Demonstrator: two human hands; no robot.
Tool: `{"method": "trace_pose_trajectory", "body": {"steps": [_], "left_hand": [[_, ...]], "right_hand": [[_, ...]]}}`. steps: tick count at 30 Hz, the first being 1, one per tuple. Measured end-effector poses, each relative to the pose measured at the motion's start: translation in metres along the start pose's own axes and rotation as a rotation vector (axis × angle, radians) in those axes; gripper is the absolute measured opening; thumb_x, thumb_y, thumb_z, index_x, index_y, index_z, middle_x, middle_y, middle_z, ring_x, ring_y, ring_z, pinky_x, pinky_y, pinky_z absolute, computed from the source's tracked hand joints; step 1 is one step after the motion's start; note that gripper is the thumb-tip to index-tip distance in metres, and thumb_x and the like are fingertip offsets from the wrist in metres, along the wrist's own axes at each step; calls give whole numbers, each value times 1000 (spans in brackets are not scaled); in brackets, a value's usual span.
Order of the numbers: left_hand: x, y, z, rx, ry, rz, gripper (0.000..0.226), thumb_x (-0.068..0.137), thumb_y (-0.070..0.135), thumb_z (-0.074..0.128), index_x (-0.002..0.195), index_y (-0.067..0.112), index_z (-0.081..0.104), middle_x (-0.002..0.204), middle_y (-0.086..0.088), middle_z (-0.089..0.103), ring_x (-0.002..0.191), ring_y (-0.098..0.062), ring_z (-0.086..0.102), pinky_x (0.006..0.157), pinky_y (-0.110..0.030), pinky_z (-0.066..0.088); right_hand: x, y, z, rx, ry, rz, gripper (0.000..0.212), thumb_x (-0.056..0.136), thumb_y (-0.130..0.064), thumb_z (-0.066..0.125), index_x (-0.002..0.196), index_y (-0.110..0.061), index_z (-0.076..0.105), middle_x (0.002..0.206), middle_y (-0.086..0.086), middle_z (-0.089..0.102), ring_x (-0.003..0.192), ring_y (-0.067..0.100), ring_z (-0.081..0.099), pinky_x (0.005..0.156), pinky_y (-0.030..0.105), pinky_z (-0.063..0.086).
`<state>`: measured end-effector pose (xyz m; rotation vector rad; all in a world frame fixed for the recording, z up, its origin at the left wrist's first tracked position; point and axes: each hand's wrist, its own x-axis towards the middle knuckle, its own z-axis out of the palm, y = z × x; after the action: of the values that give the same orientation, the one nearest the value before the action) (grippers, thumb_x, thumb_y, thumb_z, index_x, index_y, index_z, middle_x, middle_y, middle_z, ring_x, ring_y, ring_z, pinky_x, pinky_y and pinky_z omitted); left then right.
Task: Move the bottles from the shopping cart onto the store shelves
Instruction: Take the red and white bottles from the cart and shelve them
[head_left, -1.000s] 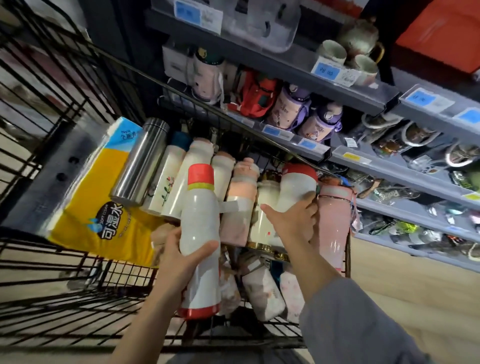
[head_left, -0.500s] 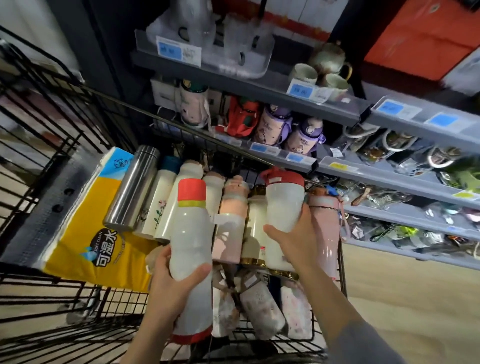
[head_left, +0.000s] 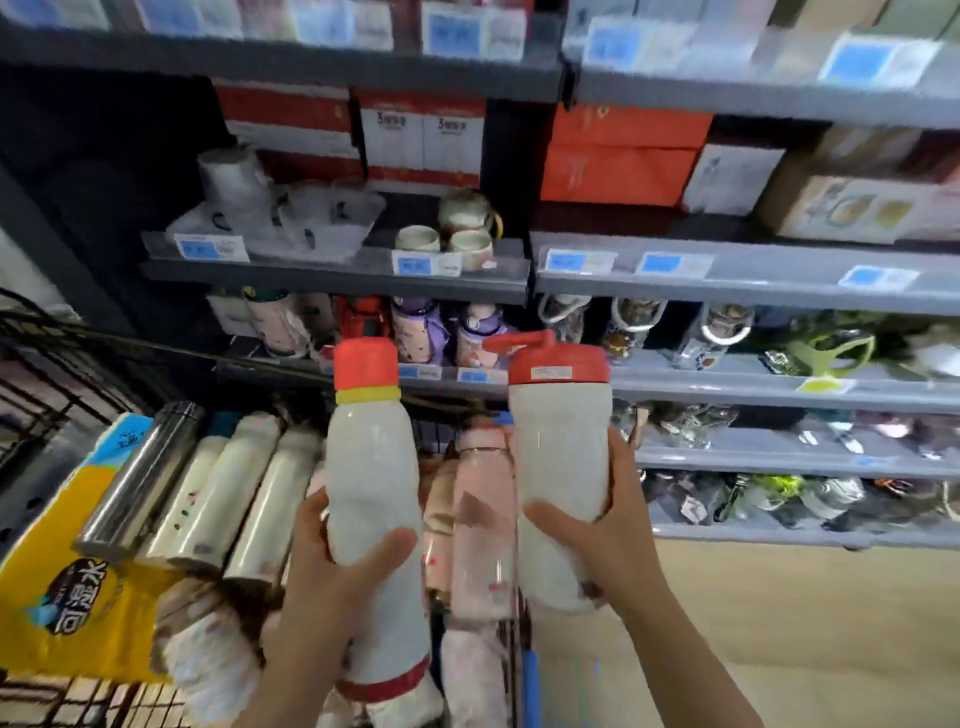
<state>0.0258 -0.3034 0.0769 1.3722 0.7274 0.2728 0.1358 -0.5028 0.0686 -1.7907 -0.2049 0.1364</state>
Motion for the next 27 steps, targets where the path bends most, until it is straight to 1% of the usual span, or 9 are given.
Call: {"method": "trace_pose_trajectory", "body": {"steps": [2,6,8,10,13,16,19,23,27], "left_hand": [[-16,11,43,-7,33,49,79,35,38,85,106,33,50,106,-8,66,93,-31,66,82,-51,54],[-41,29,128,3,24,168,87,36,44,85,114,30,49,113,-7,63,99,-33,64,82,-56,54],[-52,39,164,-22,29,224,79,51,25,93,116,27,47,112,-5,61,99,-30,63,80,-50,53],[-57,48,195,-40,13,271,63,68,5,85,114,25,47,111,-3,60,98,-29,63,76,-44,51],[-61,67,234,-85,-73,306,57,72,9,79,113,32,46,107,5,60,92,-21,64,67,-35,51],[-61,93,265,-99,-98,352,58,71,11,81,108,39,45,105,8,59,89,-19,64,64,-34,50],[-52,123,287,-124,-93,409,66,67,13,87,113,36,47,107,5,61,89,-22,64,67,-38,52],[-35,169,310,-189,-90,479,93,38,41,89,120,39,45,108,6,63,94,-26,65,84,-53,53],[-3,210,320,-276,-124,598,73,53,24,95,106,37,47,105,0,64,88,-26,66,69,-42,53]], "right_hand": [[5,-5,-47,7,18,-50,90,48,-44,81,119,-63,30,111,-42,49,99,-16,52,71,17,45],[16,-17,-144,26,54,-150,94,46,-51,78,129,-53,35,110,-37,52,97,-9,56,70,23,49],[23,-26,-187,36,85,-193,95,47,-51,78,132,-51,35,112,-34,52,98,-6,57,71,25,51],[30,-37,-222,36,131,-234,96,50,-47,82,133,-47,35,114,-30,53,99,-4,56,72,28,51],[40,-55,-266,57,220,-307,93,51,-41,82,132,-43,37,110,-32,50,94,-13,54,69,23,47],[58,-73,-295,83,284,-354,100,41,-51,79,132,-47,36,116,-27,51,95,-14,53,69,18,45],[85,-99,-312,99,306,-418,105,41,-50,78,137,-38,37,118,-20,54,93,-9,56,68,22,46],[125,-145,-322,114,319,-520,95,48,-41,81,133,-40,38,111,-20,55,91,-2,58,66,24,47],[167,-204,-319,156,337,-673,92,48,-42,83,129,-40,40,114,-14,57,94,4,60,69,29,53]]}}
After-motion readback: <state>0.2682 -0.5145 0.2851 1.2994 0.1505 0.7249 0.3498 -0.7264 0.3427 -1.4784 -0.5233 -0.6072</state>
